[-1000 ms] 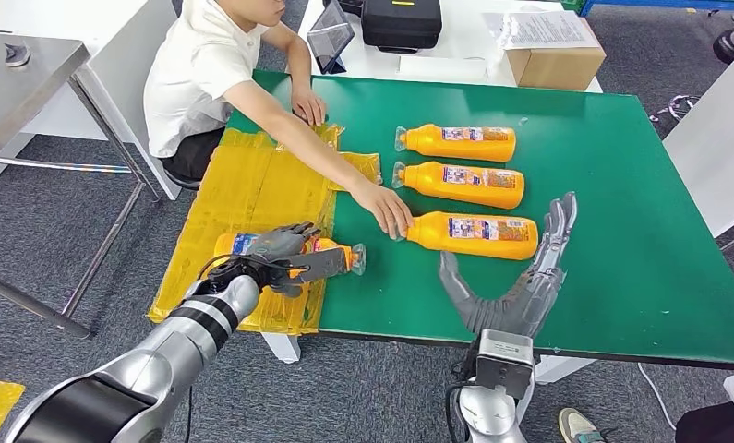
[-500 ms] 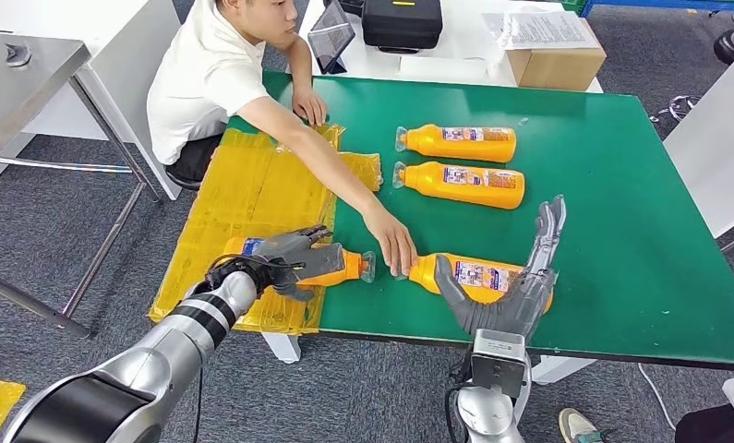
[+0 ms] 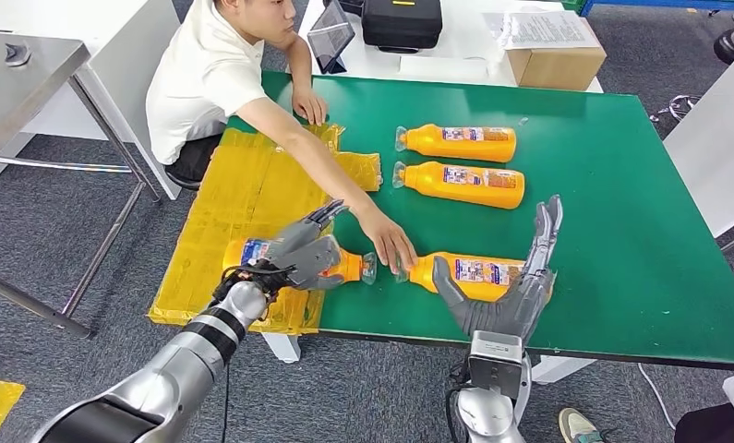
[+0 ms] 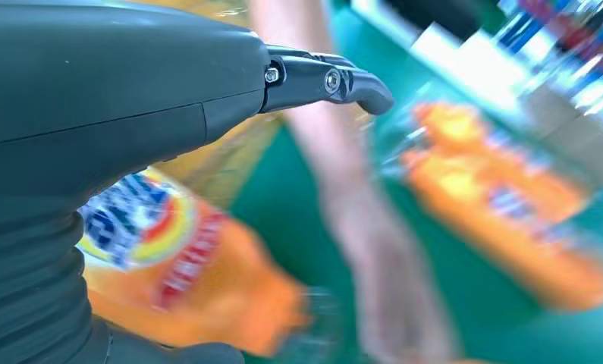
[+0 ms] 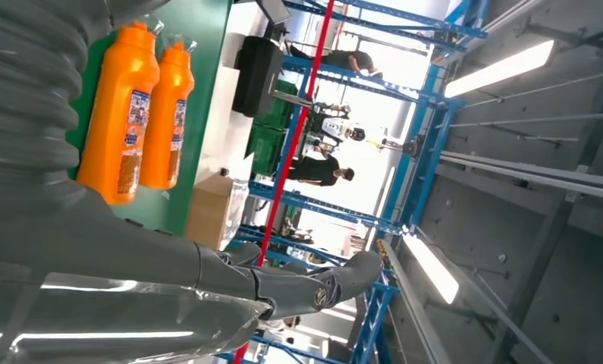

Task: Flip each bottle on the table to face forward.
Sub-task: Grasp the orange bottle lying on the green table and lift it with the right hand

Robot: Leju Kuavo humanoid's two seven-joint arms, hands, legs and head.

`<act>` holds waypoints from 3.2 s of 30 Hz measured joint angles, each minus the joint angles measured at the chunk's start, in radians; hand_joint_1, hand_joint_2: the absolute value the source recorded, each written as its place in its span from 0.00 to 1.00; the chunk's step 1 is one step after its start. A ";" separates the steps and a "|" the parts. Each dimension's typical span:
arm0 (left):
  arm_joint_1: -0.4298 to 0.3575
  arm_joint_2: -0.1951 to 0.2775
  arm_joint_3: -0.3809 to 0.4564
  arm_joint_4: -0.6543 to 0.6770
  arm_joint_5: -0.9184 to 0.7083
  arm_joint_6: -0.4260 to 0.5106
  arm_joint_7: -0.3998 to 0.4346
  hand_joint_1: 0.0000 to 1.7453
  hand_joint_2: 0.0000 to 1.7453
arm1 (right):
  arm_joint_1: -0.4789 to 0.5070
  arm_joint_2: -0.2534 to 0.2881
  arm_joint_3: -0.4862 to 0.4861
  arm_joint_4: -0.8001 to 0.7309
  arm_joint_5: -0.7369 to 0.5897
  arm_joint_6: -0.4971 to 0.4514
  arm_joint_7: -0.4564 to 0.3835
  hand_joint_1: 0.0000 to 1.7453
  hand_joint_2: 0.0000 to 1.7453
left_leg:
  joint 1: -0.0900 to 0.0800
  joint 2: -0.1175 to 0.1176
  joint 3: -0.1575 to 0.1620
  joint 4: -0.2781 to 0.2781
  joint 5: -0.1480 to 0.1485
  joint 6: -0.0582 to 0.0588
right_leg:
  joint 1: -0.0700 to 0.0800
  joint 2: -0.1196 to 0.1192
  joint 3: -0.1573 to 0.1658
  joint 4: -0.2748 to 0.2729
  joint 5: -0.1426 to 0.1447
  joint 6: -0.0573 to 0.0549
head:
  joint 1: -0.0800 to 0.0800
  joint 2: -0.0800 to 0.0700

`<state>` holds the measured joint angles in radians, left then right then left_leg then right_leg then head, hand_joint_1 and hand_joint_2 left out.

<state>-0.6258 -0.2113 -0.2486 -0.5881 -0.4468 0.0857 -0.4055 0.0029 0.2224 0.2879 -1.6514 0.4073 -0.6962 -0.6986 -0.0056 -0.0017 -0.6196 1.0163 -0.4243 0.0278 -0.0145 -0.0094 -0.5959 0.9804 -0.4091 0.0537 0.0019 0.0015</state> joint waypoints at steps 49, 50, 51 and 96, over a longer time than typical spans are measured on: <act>0.504 -0.015 -0.241 -0.649 0.696 0.252 -0.040 0.00 1.00 | -0.049 -0.257 -0.296 0.515 0.570 0.012 0.270 0.00 1.00 | -0.002 -0.002 -0.002 0.000 -0.001 0.001 | -0.002 -0.003 -0.001 -0.001 0.000 0.001 | 0.000 0.000; 0.503 -0.016 -0.259 -0.643 0.697 0.247 -0.039 0.00 1.00 | -0.065 -0.268 -0.277 0.549 0.564 0.015 0.275 0.00 1.00 | -0.002 -0.002 -0.002 0.000 -0.001 0.001 | -0.002 -0.003 -0.001 -0.001 0.000 0.001 | 0.000 0.000; 0.503 -0.017 -0.275 -0.638 0.697 0.242 -0.039 0.00 1.00 | -0.081 -0.278 -0.260 0.583 0.561 0.019 0.281 0.00 1.00 | -0.002 -0.002 -0.002 0.000 -0.001 0.001 | -0.002 -0.003 -0.001 -0.001 0.000 0.001 | 0.000 0.000; 0.463 -0.030 -0.379 -0.586 0.730 0.201 0.004 0.00 1.00 | -0.312 -0.362 0.009 0.875 0.849 0.021 0.617 0.00 1.00 | -0.002 -0.001 0.001 0.000 -0.001 0.002 | -0.002 -0.002 0.001 -0.001 0.000 0.001 | 0.000 0.000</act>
<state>-0.1626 -0.2415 -0.6271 -1.1738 0.2830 0.2868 -0.4019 -0.3089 -0.1397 0.2973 -0.7764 1.2562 -0.6750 -0.0812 -0.0077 -0.0028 -0.6186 1.0165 -0.4250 0.0294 -0.0164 -0.0116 -0.5945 0.9791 -0.4087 0.0548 0.0015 0.0015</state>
